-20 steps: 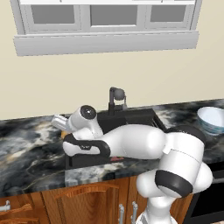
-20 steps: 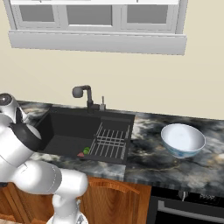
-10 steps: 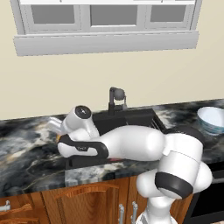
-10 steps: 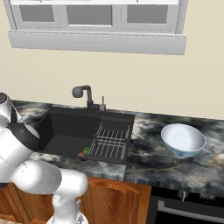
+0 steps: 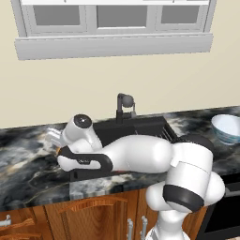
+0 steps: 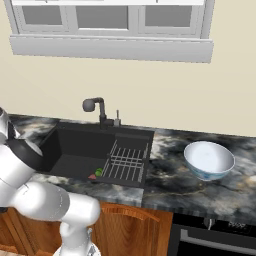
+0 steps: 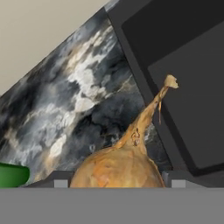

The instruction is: Remove the onion and avocado from the sink. Then move the bowl and cup from the counter to the sink for washing.

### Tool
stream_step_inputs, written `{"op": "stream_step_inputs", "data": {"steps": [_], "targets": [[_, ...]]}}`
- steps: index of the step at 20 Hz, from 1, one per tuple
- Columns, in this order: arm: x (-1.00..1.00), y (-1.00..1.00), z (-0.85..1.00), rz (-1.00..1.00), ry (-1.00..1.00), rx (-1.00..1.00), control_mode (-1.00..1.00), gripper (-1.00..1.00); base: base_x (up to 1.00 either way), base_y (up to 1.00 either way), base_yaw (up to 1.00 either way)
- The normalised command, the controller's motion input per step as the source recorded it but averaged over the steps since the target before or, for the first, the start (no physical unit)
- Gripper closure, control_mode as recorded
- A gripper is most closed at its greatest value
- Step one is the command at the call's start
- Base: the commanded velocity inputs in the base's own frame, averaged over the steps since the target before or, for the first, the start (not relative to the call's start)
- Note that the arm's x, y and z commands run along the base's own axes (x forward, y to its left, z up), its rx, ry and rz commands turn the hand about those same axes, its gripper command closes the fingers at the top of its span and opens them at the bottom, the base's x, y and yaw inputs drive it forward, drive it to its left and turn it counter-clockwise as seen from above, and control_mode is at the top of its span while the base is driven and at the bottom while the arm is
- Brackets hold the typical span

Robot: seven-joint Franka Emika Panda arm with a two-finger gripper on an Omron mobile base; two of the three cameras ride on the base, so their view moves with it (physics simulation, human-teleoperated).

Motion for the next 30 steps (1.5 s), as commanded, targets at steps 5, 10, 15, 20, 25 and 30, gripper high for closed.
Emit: {"op": "stream_step_inputs", "data": {"steps": [5, 10, 15, 20, 25, 30], "targets": [[-0.04, 0.18, -0.1, 0.0, 0.0, -0.09, -1.0, 1.0, 0.0, 0.0, 0.0], [-0.02, 0.18, -0.05, 0.0, 0.0, -0.02, -1.0, 1.0, 0.0, 0.0, 0.0], [-0.03, 0.17, -0.05, 0.0, 0.01, 0.0, -1.0, 1.0, 0.0, 0.0, 0.0], [-0.01, 0.17, -0.11, -0.04, 0.0, 0.0, -1.0, 1.0, 0.0, 0.0, 0.0], [0.0, 0.12, -0.11, -0.04, 0.0, 0.0, -1.0, 1.0, 0.0, 0.0, 0.0], [0.01, 0.14, -0.13, -0.05, 0.0, -0.01, -1.0, 1.0, 0.0, 0.0, 0.0]]}}
